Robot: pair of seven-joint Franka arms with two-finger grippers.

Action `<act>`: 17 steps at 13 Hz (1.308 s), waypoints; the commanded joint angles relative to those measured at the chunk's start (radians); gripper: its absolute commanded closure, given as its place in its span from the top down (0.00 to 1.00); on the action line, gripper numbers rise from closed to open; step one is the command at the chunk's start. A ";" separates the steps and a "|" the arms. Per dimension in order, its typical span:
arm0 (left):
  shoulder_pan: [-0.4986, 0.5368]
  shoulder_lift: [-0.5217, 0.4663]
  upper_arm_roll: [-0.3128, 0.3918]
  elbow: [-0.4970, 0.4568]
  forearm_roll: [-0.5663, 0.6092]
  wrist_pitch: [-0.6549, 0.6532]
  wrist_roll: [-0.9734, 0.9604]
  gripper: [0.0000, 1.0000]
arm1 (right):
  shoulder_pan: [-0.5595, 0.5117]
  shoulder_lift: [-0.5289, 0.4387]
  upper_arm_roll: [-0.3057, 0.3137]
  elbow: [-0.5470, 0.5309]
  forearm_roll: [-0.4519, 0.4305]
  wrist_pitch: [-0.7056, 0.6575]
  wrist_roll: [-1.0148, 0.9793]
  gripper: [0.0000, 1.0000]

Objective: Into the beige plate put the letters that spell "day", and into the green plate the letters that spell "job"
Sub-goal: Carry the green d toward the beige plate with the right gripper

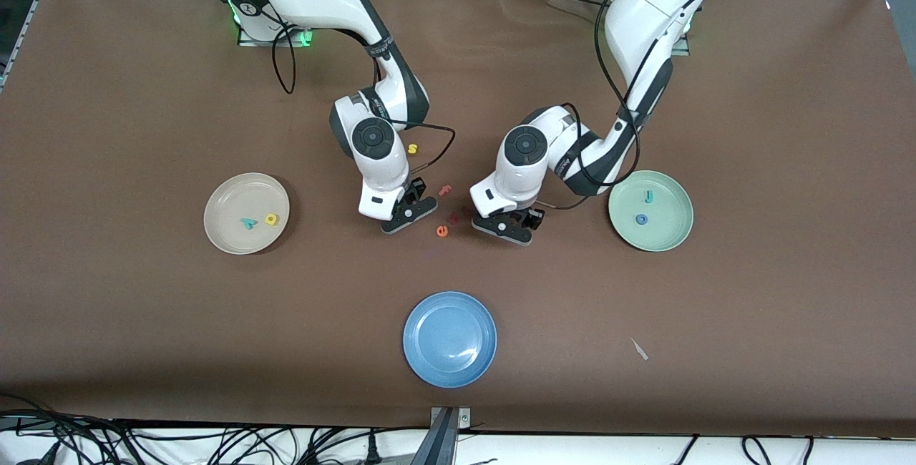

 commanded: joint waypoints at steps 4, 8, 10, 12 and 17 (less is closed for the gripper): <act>-0.003 0.034 0.008 0.025 0.024 0.013 0.007 0.59 | -0.003 -0.022 0.010 -0.028 0.011 0.011 0.009 0.19; 0.001 0.035 0.008 0.027 0.032 0.017 0.010 0.51 | -0.040 -0.074 0.001 -0.010 0.022 -0.070 0.001 0.17; 0.001 0.035 0.008 0.028 0.033 0.017 0.010 0.49 | -0.055 -0.106 -0.031 -0.020 0.022 -0.130 -0.022 0.15; 0.001 0.035 0.008 0.030 0.033 0.017 0.010 0.49 | -0.055 -0.152 -0.095 -0.040 0.022 -0.200 -0.074 0.09; 0.001 0.035 0.008 0.042 0.033 0.017 0.010 0.23 | -0.055 -0.263 -0.267 -0.180 0.024 -0.228 -0.293 0.09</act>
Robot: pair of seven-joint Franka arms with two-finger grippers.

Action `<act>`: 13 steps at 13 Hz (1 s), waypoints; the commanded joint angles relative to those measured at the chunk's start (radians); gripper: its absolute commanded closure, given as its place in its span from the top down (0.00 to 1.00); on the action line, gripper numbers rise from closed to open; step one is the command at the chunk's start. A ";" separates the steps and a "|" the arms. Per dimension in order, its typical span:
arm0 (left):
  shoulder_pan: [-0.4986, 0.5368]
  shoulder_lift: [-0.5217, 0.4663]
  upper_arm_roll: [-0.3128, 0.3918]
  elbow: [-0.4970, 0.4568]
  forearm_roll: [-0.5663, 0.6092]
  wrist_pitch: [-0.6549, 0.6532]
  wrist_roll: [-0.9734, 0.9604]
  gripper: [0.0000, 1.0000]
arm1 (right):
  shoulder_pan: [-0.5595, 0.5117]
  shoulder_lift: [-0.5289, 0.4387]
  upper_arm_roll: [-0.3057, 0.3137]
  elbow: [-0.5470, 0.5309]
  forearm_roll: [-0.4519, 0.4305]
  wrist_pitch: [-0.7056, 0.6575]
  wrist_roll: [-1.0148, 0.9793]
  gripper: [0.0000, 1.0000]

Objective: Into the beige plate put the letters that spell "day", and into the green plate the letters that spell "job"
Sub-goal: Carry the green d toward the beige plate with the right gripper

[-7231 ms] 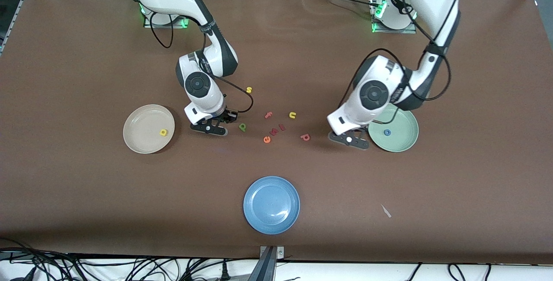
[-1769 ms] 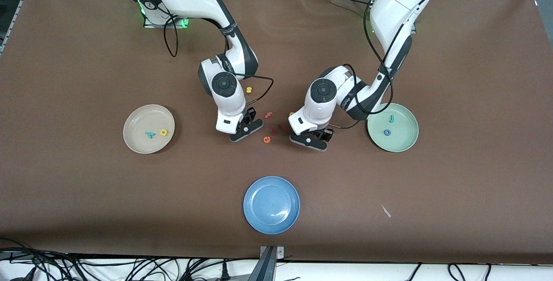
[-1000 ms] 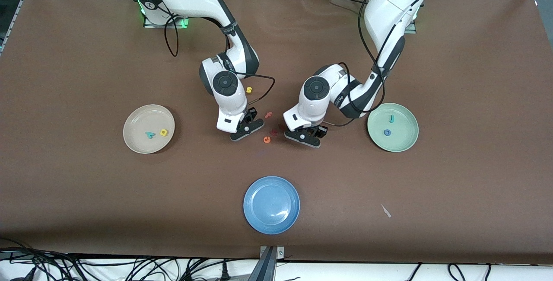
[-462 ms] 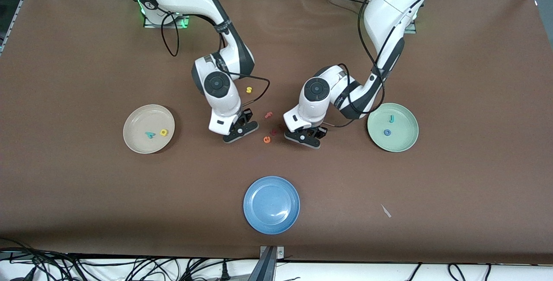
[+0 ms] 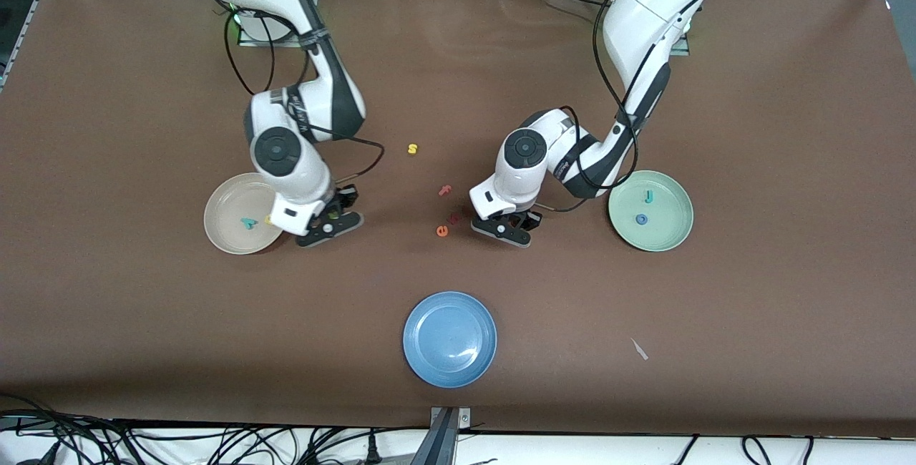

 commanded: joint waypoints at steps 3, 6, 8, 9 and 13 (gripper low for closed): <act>-0.001 0.010 0.003 0.026 0.036 0.002 0.006 0.01 | 0.001 -0.058 -0.191 -0.127 0.020 0.000 -0.298 0.08; 0.000 0.004 0.003 0.026 0.036 0.000 0.006 0.00 | -0.026 -0.058 -0.234 -0.138 0.020 -0.037 -0.320 0.08; 0.000 0.002 0.003 0.026 0.036 -0.002 0.006 0.00 | -0.073 -0.036 -0.233 -0.139 0.021 -0.036 -0.319 0.11; 0.000 0.002 0.003 0.026 0.036 -0.002 0.006 0.00 | -0.085 -0.019 -0.233 -0.144 0.038 -0.025 -0.315 0.30; 0.002 -0.004 0.003 0.064 0.024 -0.011 0.041 0.54 | -0.076 -0.022 -0.228 -0.086 0.139 -0.121 -0.302 1.00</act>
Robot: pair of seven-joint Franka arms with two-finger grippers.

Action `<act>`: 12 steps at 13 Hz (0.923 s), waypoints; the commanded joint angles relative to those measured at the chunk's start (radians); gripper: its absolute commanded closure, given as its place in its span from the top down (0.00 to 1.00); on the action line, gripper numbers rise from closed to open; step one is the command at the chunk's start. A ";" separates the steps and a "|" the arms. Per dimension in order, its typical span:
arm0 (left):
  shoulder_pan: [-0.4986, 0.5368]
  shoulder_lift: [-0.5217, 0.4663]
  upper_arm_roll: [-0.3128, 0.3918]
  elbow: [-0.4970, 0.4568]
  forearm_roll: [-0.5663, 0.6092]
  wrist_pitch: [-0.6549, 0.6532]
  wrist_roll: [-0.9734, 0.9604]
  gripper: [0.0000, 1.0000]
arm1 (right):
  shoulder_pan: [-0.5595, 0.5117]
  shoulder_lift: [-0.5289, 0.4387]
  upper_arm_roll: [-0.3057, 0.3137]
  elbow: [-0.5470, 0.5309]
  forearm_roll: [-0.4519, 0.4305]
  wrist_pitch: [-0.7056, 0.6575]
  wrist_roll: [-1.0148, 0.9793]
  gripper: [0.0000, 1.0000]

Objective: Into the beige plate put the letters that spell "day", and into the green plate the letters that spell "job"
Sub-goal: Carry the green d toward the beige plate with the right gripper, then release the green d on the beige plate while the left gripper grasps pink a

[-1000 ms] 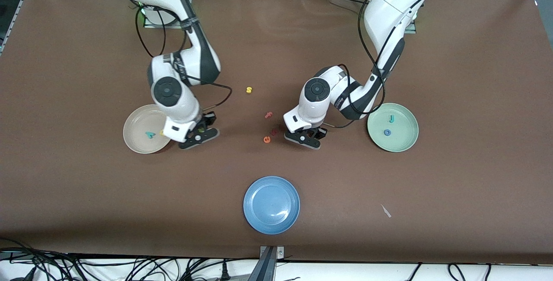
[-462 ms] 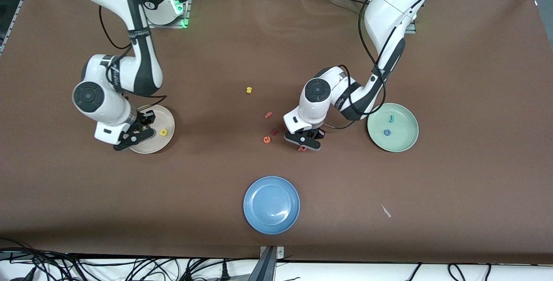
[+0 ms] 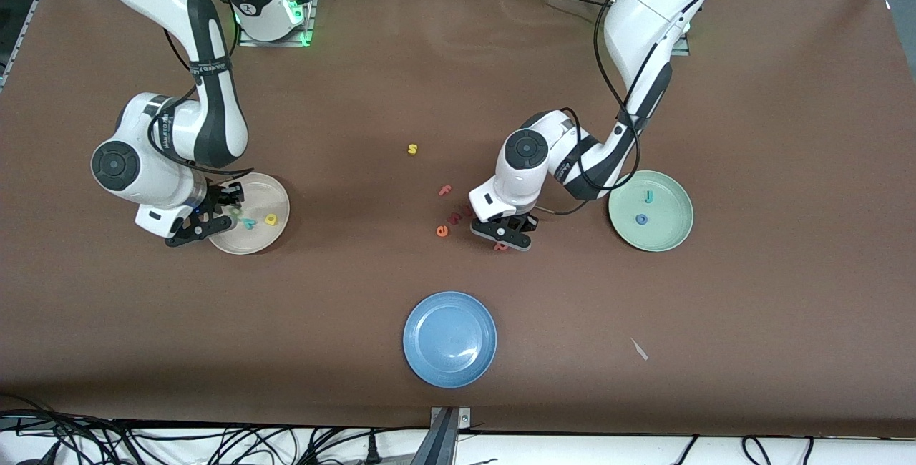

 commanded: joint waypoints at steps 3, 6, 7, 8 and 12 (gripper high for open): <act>0.017 0.006 0.004 0.081 0.023 -0.012 0.144 0.91 | 0.012 -0.007 0.008 0.142 0.028 -0.193 0.104 1.00; 0.031 0.026 0.007 0.081 0.019 -0.009 0.281 0.85 | 0.055 -0.007 0.008 0.186 0.025 -0.230 0.225 1.00; 0.029 0.037 0.007 0.083 0.019 -0.006 0.284 0.83 | 0.069 -0.007 0.007 0.211 0.025 -0.265 0.274 1.00; 0.026 0.045 0.007 0.089 0.019 -0.004 0.286 0.82 | 0.070 -0.007 0.008 0.234 0.023 -0.297 0.305 1.00; 0.023 0.071 0.004 0.098 0.009 -0.001 0.309 0.78 | 0.089 -0.007 0.010 0.266 0.027 -0.351 0.432 1.00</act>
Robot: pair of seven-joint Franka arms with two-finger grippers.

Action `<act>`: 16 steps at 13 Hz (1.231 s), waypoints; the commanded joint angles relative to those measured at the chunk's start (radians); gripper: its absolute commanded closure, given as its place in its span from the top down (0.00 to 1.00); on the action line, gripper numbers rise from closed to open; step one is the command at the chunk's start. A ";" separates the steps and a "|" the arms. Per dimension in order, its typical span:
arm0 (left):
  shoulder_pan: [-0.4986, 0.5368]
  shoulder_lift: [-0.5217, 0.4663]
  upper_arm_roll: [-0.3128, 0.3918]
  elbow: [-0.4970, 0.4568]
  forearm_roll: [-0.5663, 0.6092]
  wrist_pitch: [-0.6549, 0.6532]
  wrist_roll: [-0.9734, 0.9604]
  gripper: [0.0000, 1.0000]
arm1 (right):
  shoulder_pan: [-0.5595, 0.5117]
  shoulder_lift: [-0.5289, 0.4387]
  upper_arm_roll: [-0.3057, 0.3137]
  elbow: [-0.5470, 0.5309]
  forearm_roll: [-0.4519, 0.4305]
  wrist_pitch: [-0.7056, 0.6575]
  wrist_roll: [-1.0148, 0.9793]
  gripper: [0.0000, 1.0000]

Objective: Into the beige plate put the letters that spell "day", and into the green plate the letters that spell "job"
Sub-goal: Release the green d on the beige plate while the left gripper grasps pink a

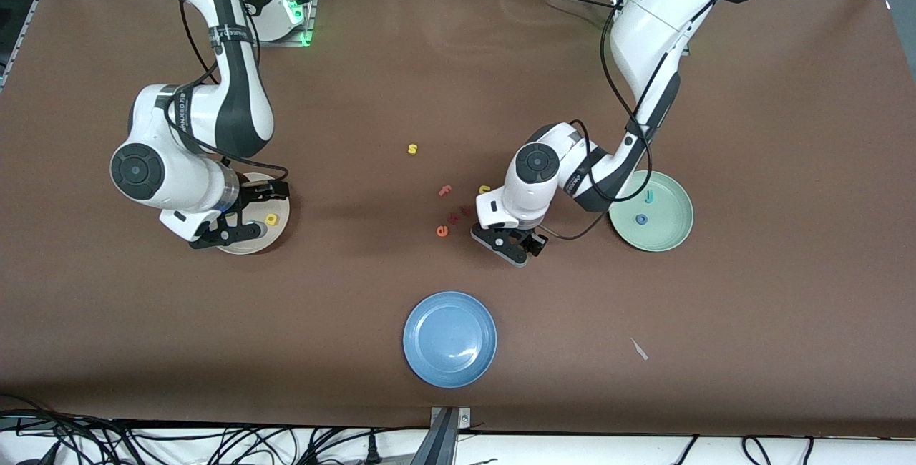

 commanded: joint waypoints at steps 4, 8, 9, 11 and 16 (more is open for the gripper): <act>-0.008 0.053 -0.003 0.081 0.006 -0.001 0.025 0.67 | 0.046 -0.004 -0.004 0.055 0.018 -0.070 0.166 1.00; -0.008 0.059 -0.003 0.089 0.010 -0.001 0.027 0.58 | 0.035 -0.002 -0.007 0.105 0.019 -0.130 0.199 1.00; -0.007 0.062 -0.003 0.089 0.010 -0.001 0.027 0.59 | 0.037 -0.002 -0.007 0.102 0.019 -0.133 0.204 1.00; -0.008 0.061 -0.003 0.089 0.007 -0.001 0.024 0.59 | 0.037 0.000 -0.005 0.102 0.019 -0.159 0.205 1.00; -0.008 0.061 -0.003 0.089 0.010 -0.001 0.027 0.20 | 0.038 -0.007 -0.014 0.138 0.019 -0.219 0.187 1.00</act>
